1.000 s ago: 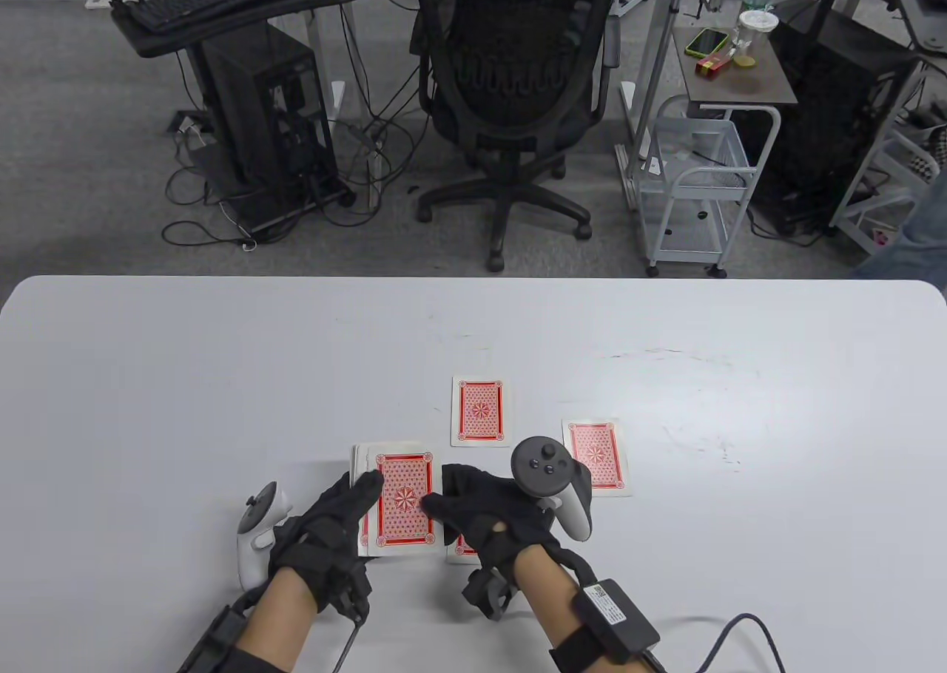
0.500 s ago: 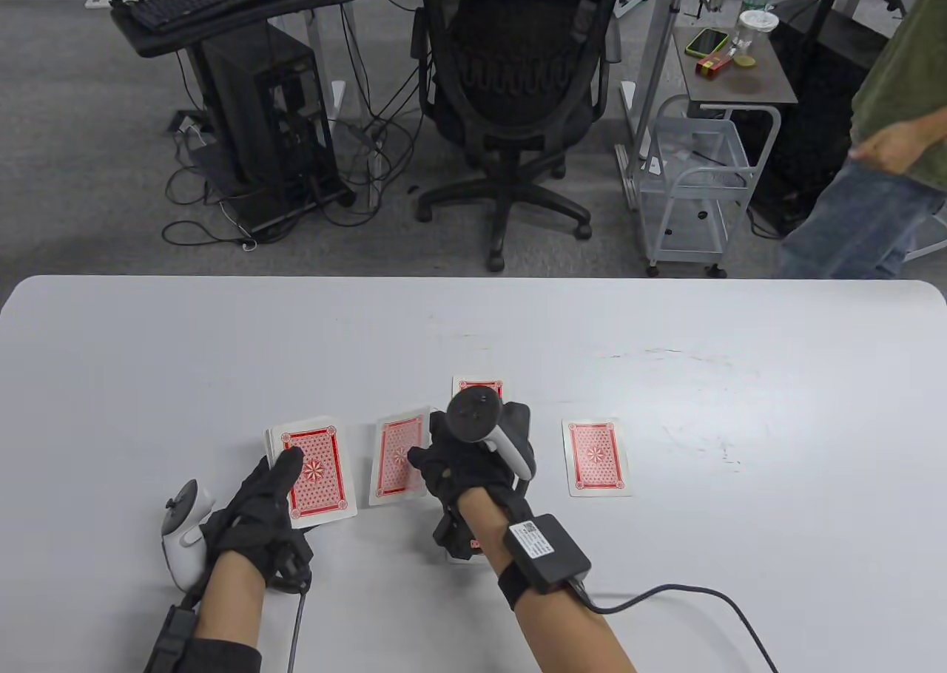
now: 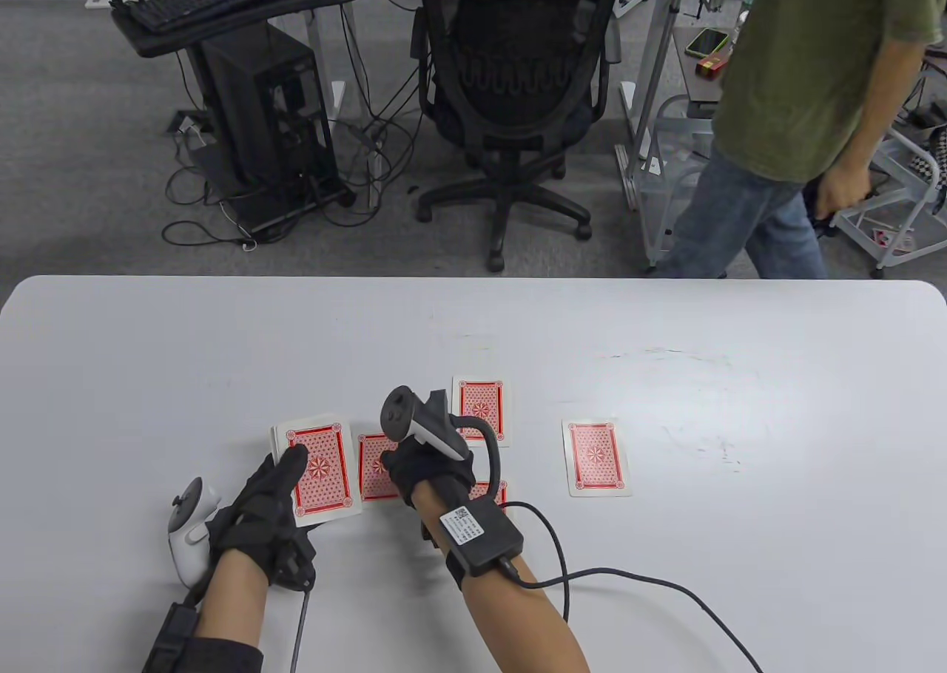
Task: Four-player card dealing with fan arrangement
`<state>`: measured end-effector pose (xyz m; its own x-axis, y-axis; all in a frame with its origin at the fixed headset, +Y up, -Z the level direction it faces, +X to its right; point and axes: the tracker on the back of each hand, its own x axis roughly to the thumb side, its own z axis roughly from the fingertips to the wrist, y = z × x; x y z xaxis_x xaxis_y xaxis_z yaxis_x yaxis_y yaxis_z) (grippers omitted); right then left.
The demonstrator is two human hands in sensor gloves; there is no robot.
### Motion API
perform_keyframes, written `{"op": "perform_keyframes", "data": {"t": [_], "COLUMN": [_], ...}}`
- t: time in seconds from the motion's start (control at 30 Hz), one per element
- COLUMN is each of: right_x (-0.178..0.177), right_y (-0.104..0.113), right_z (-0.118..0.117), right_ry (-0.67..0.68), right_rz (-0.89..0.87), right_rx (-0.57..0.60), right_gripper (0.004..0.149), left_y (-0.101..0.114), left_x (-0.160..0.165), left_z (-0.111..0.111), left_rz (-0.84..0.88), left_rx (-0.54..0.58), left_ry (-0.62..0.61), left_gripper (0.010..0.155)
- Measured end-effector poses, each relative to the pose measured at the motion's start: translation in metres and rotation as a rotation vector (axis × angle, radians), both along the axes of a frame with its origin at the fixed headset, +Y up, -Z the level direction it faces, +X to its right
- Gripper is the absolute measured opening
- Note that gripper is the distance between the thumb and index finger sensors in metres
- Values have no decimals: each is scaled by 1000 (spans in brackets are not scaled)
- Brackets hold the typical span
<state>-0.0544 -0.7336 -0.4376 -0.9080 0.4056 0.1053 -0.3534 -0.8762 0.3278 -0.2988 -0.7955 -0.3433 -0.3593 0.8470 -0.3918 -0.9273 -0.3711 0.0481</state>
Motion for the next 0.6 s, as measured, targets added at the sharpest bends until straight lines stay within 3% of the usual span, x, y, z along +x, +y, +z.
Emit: {"op": "perform_keyframes", "data": {"t": [0.07, 0.2, 0.27, 0.4, 0.6], "right_x": [8, 14, 13, 19, 45], "right_y": [9, 14, 14, 13, 7], "right_z": [4, 19, 27, 38, 33], "right_ry": [28, 128, 172, 93, 75], "right_rz": [-228, -500, -494, -441, -547], "right_rx": [3, -97, -80, 16, -17], "right_gripper": [64, 74, 75, 63, 58], "left_y": [0, 2, 2, 2, -2], "left_x": [4, 15, 21, 35, 49], "left_z": [0, 0, 1, 6, 7], "left_rz": [5, 0, -9, -19, 19], "left_rx": [4, 15, 28, 79, 95], "left_ry": [-8, -37, -44, -17, -38], "left_gripper": [53, 53, 53, 53, 54]}}
